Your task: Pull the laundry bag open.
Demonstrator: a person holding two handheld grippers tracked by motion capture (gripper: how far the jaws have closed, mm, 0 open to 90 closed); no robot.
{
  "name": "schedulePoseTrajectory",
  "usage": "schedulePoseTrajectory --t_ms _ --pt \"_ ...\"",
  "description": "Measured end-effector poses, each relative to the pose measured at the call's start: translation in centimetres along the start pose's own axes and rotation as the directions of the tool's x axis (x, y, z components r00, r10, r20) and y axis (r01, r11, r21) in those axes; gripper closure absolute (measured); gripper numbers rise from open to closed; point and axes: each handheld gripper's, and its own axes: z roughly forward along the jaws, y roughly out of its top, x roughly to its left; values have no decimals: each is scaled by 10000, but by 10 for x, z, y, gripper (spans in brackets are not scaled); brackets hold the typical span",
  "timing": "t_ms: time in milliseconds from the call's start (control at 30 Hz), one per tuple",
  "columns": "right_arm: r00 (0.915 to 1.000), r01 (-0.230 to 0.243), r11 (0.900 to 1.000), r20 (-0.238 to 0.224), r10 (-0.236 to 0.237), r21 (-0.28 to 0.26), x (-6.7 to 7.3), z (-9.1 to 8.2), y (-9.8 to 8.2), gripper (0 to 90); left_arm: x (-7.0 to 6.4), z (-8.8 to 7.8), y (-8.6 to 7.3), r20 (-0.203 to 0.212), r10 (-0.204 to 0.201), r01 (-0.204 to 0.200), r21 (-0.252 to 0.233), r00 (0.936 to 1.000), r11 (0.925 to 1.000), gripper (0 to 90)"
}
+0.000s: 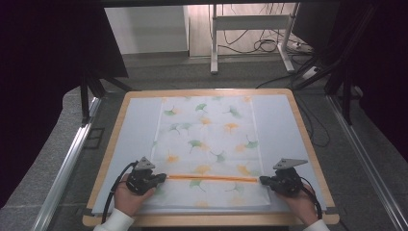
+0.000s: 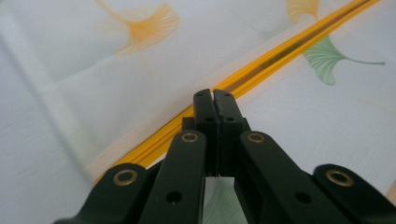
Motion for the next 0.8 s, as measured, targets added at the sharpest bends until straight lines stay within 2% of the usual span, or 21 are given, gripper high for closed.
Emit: schedulePoseTrajectory --t_ms 267,533,633,800 --pt "10000 18 10000 9 -18 -1 0 0 0 895 17 -11 -10 -156 -432 431 -38 9989 9991 900" --pt "10000 7 10000 -5 -7 -2 0 0 0 895 26 -15 -16 -267 -614 614 -22 9978 9981 900" --pt "10000 38 10000 51 -38 -7 0 0 0 894 28 -18 -18 -424 -609 608 -14 9972 9981 900" --pt "9999 84 10000 56 -84 -5 0 0 0 895 37 -25 -24 -613 -832 828 -86 9947 9965 900"
